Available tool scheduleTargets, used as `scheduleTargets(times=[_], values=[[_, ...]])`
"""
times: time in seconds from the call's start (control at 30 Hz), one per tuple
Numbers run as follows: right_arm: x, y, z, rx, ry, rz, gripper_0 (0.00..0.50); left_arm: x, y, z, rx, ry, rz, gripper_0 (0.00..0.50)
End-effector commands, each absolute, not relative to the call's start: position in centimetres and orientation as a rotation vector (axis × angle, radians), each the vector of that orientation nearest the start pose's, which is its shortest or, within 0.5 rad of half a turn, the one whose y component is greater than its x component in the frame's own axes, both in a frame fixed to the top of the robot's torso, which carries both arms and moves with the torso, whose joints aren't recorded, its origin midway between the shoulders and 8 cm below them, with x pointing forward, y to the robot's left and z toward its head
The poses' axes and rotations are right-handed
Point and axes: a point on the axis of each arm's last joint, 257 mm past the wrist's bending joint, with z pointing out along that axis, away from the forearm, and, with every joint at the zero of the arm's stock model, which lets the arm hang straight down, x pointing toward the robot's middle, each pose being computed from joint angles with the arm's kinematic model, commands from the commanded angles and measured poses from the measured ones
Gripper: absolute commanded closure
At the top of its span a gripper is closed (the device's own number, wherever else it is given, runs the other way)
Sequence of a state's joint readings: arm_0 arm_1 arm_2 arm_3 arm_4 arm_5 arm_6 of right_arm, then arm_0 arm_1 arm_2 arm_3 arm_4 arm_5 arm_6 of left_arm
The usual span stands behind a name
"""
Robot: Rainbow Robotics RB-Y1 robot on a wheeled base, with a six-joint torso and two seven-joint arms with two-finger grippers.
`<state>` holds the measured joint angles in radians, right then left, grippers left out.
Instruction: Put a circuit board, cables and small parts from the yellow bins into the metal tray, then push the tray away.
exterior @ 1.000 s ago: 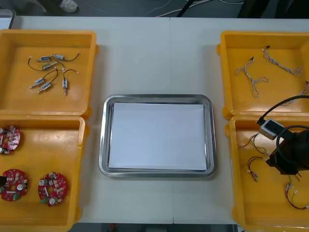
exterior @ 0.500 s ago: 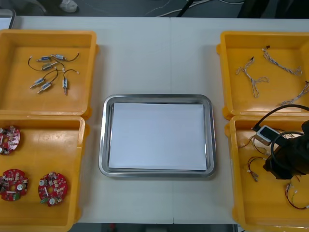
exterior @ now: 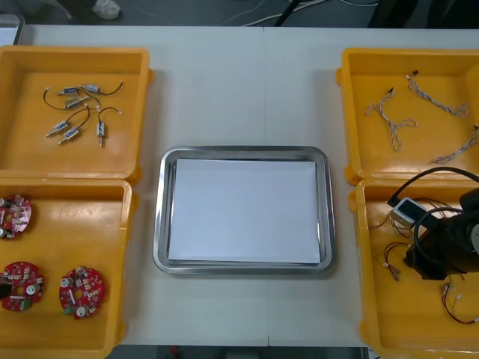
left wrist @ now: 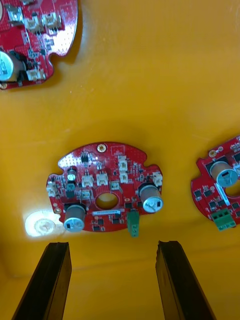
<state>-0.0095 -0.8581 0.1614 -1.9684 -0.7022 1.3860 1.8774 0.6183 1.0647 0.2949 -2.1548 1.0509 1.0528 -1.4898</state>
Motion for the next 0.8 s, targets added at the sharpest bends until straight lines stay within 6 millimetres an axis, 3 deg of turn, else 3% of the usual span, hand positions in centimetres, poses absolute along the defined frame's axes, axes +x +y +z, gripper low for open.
scheduleTargets(times=[0.03, 0.37, 0.43, 0.47, 0.5, 0.53, 0.57, 0.6, 0.8], values=[[35.9, -34.0, -33.7, -1.067, 2.601, -0.182, 0.0, 26.8, 43.2, -30.0, 0.2, 2.691, 0.008, 0.0], [35.9, -33.6, -33.8, -1.071, 2.598, -0.173, 0.039, 27.2, 42.2, -30.8, 0.181, 2.656, -0.019, 0.0], [35.9, -33.6, -33.9, -1.071, 2.598, -0.17, 0.088, 27.1, 42.2, -31.0, 0.174, 2.653, -0.019, 0.0], [35.9, -33.6, -33.8, -1.071, 2.598, -0.171, 0.15, 27.1, 42.2, -31.0, 0.171, 2.649, -0.018, 0.0], [35.9, -33.6, -33.8, -1.071, 2.598, -0.171, 0.225, 27.1, 42.2, -31.0, 0.172, 2.645, -0.015, 0.0], [36.0, -33.6, -33.8, -1.07, 2.597, -0.17, 0.38, 27.1, 42.3, -31.1, 0.166, 2.641, -0.016, 0.0], [36.0, -33.6, -33.8, -1.07, 2.597, -0.17, 0.471, 27.0, 42.3, -31.2, 0.162, 2.64, -0.014, 0.0], [36.0, -33.5, -33.8, -1.071, 2.595, -0.17, 0.5, 26.9, 42.3, -31.3, 0.157, 2.64, -0.016, 0.0], [36.1, -33.6, -33.8, -1.069, 2.59, -0.172, 0.5, 26.8, 42.2, -31.6, 0.147, 2.627, -0.013, 0.0]])
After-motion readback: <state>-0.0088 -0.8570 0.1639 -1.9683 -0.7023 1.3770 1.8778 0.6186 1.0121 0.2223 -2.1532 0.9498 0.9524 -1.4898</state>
